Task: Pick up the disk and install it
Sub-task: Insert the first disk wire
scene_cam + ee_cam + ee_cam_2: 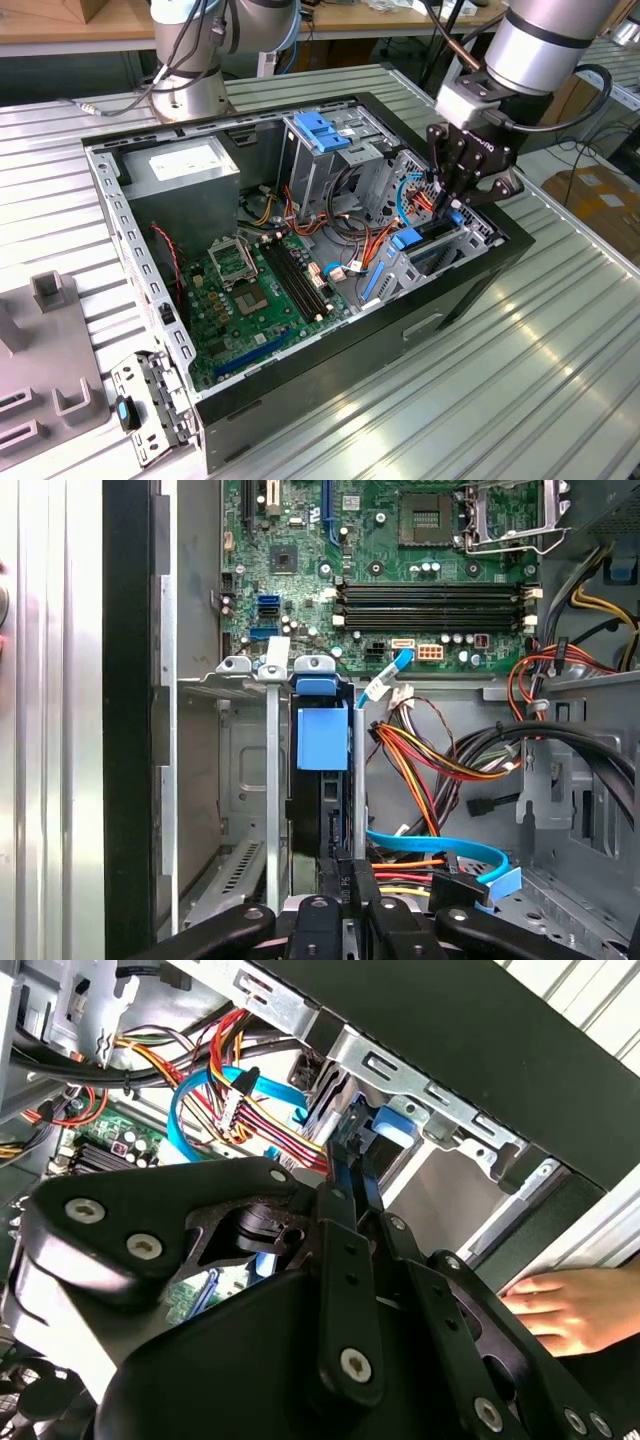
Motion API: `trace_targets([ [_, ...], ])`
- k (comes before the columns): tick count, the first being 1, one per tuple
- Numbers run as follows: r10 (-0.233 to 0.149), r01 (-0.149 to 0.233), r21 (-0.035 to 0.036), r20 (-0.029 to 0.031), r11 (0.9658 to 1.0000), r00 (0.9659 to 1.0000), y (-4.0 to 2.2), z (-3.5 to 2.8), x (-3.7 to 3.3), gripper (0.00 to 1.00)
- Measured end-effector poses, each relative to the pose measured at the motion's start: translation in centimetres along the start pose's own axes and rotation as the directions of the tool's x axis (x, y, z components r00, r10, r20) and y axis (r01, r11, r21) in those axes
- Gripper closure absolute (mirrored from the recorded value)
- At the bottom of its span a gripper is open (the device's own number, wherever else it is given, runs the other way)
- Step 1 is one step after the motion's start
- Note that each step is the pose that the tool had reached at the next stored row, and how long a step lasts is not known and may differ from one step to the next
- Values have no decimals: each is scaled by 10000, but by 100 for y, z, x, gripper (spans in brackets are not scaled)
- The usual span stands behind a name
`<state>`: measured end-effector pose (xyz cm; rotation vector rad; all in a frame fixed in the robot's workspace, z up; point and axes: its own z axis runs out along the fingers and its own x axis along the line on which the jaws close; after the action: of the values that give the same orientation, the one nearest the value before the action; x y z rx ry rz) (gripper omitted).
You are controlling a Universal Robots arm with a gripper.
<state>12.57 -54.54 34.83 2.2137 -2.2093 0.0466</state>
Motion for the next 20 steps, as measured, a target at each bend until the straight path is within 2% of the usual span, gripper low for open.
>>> trace_targets([
  [20,78,-78,-3,-2,10000,10000,-3,36,8,83],
])
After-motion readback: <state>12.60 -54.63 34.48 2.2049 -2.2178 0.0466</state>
